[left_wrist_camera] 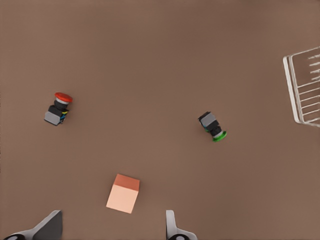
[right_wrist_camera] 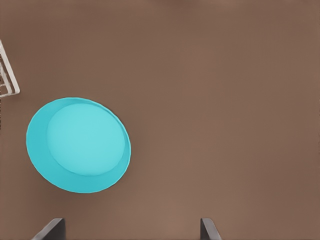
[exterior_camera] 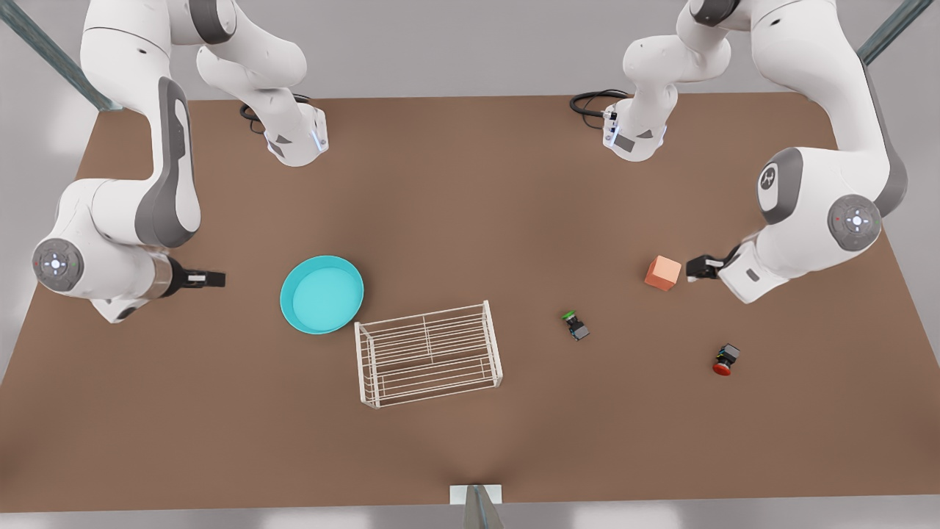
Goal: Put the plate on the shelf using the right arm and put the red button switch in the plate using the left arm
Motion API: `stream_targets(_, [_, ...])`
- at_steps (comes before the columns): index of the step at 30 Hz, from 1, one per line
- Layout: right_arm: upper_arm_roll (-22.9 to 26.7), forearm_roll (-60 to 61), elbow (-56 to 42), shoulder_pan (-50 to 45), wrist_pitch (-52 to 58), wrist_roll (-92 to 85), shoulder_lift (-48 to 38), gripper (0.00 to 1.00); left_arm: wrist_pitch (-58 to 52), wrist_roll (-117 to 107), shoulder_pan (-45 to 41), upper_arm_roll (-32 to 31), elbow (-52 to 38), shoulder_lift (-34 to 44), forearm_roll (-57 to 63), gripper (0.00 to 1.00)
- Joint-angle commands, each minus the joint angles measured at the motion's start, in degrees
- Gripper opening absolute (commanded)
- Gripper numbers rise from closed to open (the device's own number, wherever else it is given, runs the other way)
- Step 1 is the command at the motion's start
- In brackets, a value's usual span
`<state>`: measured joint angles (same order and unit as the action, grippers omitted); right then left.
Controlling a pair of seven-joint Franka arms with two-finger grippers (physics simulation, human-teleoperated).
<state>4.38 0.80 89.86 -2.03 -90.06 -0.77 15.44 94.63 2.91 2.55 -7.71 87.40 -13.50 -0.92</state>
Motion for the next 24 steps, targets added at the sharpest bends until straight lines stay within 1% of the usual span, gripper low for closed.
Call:
stream_targets(1, [0.01, -0.01, -0.04, 0.01, -6.44, -1.17, 0.03, 1.0, 8.2, 3.33, 0.0, -0.03, -0.04, 0.06, 0.04, 1.0])
stream_targets(3, [0.1, 0.78, 0.92, 0.01, -6.53, -0.47, 1.78, 1.0, 8.29, 5.08, -0.09, -0.11, -0.13, -0.12, 0.48, 1.0])
stream_targets(4, [0.01, 2.62, 2.33, -0.26, -8.11, -0.64, 3.63, 1.0, 8.29, 15.62, -0.17, -0.11, -0.04, -0.12, 3.11, 1.0])
stream_targets(5, [-0.07, 5.88, 9.61, -0.43, -14.26, -0.64, 3.9, 1.0, 8.38, 24.85, 0.35, -0.11, -0.13, -0.56, 3.64, 1.0])
stream_targets(6, [-2.18, 6.58, 14.28, -0.43, -20.67, -0.64, 3.98, 1.0, 9.17, 32.42, 0.44, -0.03, -0.39, -2.4, 8.21, 1.0])
stream_targets(7, [-4.03, 7.89, 17.36, -0.43, -24.11, -0.55, 4.07, 1.0, 9.26, 32.87, 1.84, 0.06, -0.57, -2.84, 7.6, 1.0])
stream_targets(8, [-4.03, 13.0, 19.64, -0.34, -24.11, -2.39, 5.21, 1.0, 9.78, 32.78, 2.55, 0.06, -0.57, -3.02, 4.79, 1.0])
stream_targets(11, [-4.29, 13.26, 20.79, -1.57, -24.46, -4.24, 6.36, 1.0, 14.52, 33.04, 2.9, -0.2, -0.3, -3.55, 5.93, 1.0])
stream_targets(12, [-4.29, 13.08, 20.7, -1.66, -24.55, -4.24, 6.44, 1.0, 15.85, 32.95, 2.73, -0.2, -0.3, -4.25, 8.46, 1.0])
stream_targets(13, [-4.29, 12.12, 20.79, -2.01, -24.11, -4.94, 6.44, 1.0, 15.76, 32.61, 2.2, -0.38, -0.13, -4.95, 8.65, 1.0])
stream_targets(14, [-4.29, 8.79, 20.88, -1.4, -23.76, -6.79, 7.23, 1.0, 15.67, 31.9, 1.41, -0.38, -0.04, -6.62, 8.83, 1.0])
stream_targets(15, [-4.12, 9.04, 20.88, 0.79, -23.67, -9.6, 10.04, 1.0, 15.85, 32.07, 1.32, -0.38, -0.13, -8.11, 9.09, 1.0])
stream_targets(17, [-4.03, 11.06, 20.7, 2.73, -23.76, -13.47, 11.28, 1.0, 17.07, 31.9, 0.88, -0.38, -0.22, -9.43, 9.97, 1.0])
stream_targets(19, [-4.03, 11.5, 20.7, 3.7, -23.67, -15.23, 12.07, 1.0, 19.28, 32.07, 1.76, -0.2, -0.22, -11.02, 11.03, 1.0])
stream_targets(23, [-4.12, 11.41, 20.0, 3.08, -24.55, -14.88, 17.17, 1.0, 19.19, 32.08, 4.75, -0.03, 0.58, -14.09, 11.11, 1.0])
stream_targets(24, [-4.12, 11.41, 20.0, 3.0, -24.55, -14.53, 17.25, 0.95, 19.1, 31.99, 5.28, -0.03, 0.93, -14.97, 11.03, 1.0])
